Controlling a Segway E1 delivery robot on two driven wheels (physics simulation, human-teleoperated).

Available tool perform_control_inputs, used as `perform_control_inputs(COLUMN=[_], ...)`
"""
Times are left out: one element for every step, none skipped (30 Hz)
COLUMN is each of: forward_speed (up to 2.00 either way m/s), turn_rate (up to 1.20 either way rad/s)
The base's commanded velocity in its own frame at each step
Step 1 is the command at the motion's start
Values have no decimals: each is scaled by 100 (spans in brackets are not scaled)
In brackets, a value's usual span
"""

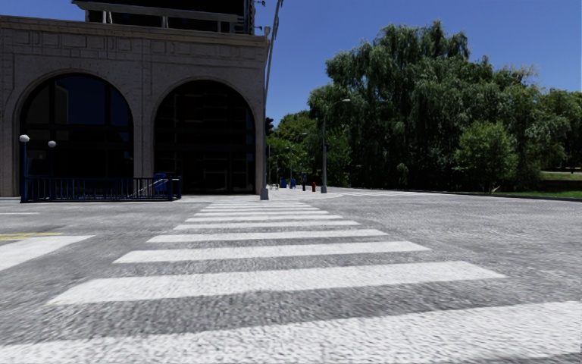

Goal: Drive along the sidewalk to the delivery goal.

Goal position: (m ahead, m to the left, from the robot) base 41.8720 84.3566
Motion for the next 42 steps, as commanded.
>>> perform_control_inputs(forward_speed=[199, 199, 199, 199, 199, 199, 199, 199, 199, 199, 199, 199, 199, 199, 199, 199, 199, 199, 199, 199, 199, 199, 199, 199, 199, 199, 199, 199, 199, 199, 199, 199, 199, 199, 199, 199, 199, 199, 199, 199, 199, 199], turn_rate=[0, 0, 0, 0, 0, 0, 0, 0, 0, 0, 0, 0, 0, 1, 1, 2, 4, 5, 5, 5, 6, 6, 6, 6, 6, 6, 6, 6, 7, 7, 8, 10, 10, 11, 11, 12, 12, 14, 15, 16, 16, 16])
